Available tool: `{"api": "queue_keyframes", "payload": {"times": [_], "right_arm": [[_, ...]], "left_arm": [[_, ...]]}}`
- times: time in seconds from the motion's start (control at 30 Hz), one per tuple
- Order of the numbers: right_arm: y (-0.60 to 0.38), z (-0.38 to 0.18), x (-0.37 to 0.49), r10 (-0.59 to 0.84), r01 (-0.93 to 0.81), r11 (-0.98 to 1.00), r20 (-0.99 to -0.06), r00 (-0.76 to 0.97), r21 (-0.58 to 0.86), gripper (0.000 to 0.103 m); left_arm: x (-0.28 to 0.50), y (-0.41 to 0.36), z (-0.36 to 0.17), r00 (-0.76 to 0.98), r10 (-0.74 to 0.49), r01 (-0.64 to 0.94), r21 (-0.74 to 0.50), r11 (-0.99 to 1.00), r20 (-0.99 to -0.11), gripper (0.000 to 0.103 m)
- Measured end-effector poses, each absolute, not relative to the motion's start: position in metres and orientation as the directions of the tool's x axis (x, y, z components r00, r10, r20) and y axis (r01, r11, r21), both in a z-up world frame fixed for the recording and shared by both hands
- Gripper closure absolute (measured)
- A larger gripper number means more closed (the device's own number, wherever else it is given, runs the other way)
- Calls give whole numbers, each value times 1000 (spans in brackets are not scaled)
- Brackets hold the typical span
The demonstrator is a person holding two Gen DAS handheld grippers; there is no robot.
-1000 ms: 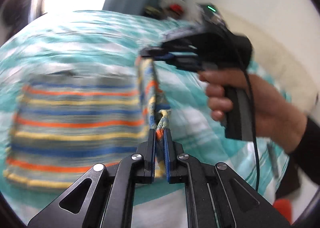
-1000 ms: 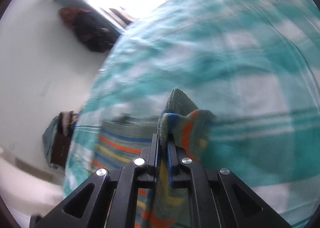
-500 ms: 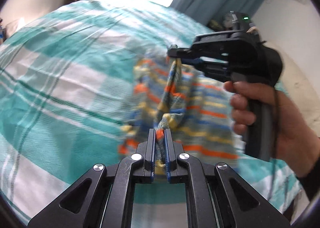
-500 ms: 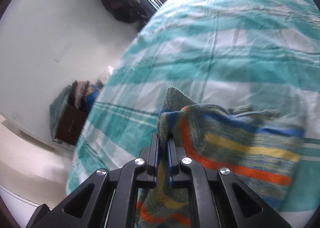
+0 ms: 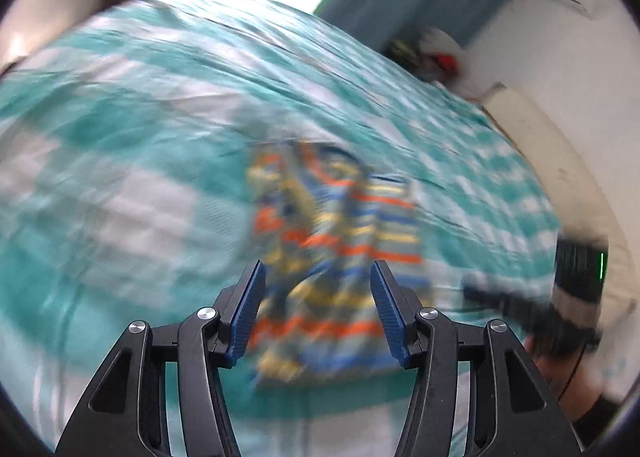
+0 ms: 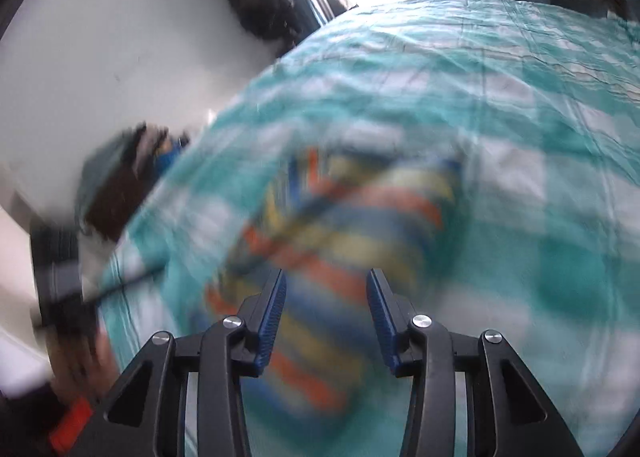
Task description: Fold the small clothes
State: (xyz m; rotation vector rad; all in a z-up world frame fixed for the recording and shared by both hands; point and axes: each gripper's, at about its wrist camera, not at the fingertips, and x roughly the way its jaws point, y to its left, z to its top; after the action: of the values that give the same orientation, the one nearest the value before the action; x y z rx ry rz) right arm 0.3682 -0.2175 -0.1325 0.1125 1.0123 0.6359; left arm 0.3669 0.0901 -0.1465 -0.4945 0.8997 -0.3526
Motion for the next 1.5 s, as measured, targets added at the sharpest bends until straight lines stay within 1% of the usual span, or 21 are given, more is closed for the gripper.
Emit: {"api": "queue_keyframes", "payload": {"times": [0.07,0.1,0.13,0.2,0.37,0.4,0.43,0.57,0.77,0.87,0.97,1.03,1.07,1.13,1.2,1.3,1.37,1.4,1.43,1.47,1.5], "right_arm": [[-225,-143,336,554,-430,812,-750,360,394,60],[-226,-146,325,556,-422,813,-748,362,400,60],[-227,-151,317,562,-414,812,-744,362,412,60],[-233,-158,293,577,-388,808,-728,370,443,60],[-245,-160,270,585,-354,809,-704,403,470,60],[-246,-159,269,581,-357,811,-705,407,463,60],[-246,-159,267,571,-362,818,-710,412,447,60],[-244,-157,266,529,-372,842,-735,423,391,60],[-221,-139,272,515,-446,837,-732,446,317,60],[-200,-140,287,553,-480,811,-709,438,335,60],[-181,-170,311,610,-471,770,-712,347,431,59],[-174,-197,323,557,-412,802,-789,258,431,64],[-176,-193,322,564,-409,801,-781,269,438,64],[-182,-171,312,594,-421,786,-743,308,453,64],[-187,-148,301,609,-442,779,-706,362,445,63],[-182,-138,303,602,-455,785,-691,400,421,56],[-177,-153,314,588,-437,796,-707,392,419,51],[-174,-173,323,570,-409,807,-741,355,425,45],[-171,-196,330,537,-368,826,-792,290,426,45],[-171,-199,329,523,-355,837,-801,293,416,51],[-172,-192,325,518,-357,841,-794,319,406,52]], "left_arm": [[401,82,-150,529,-517,94,-559,824,-673,54],[415,78,-153,506,-513,86,-552,829,-693,67],[428,75,-157,480,-512,74,-549,832,-712,72],[445,71,-164,442,-512,51,-550,834,-736,76],[461,60,-174,392,-481,42,-507,861,-784,76],[459,57,-174,386,-484,54,-505,862,-785,82],[461,54,-175,380,-487,71,-500,863,-787,98],[452,51,-160,443,-405,104,-402,910,-800,102],[451,79,-173,442,-337,32,-361,932,-832,102],[447,73,-175,437,-316,31,-337,941,-842,98],[437,74,-163,437,-282,35,-297,954,-854,83],[425,75,-149,465,-255,43,-266,963,-848,61],[411,78,-138,493,-252,58,-258,964,-833,54],[388,77,-125,526,-270,100,-256,961,-806,28],[365,67,-121,543,-277,146,-236,961,-793,18],[350,46,-146,508,-233,191,-155,969,-829,19],[351,42,-170,455,-174,173,-105,979,-874,28],[351,44,-181,425,-150,157,-91,983,-893,31],[348,51,-185,404,-159,133,-115,985,-901,31],[343,56,-180,413,-173,116,-137,984,-894,31],[334,63,-169,440,-184,102,-155,983,-879,29]]}}
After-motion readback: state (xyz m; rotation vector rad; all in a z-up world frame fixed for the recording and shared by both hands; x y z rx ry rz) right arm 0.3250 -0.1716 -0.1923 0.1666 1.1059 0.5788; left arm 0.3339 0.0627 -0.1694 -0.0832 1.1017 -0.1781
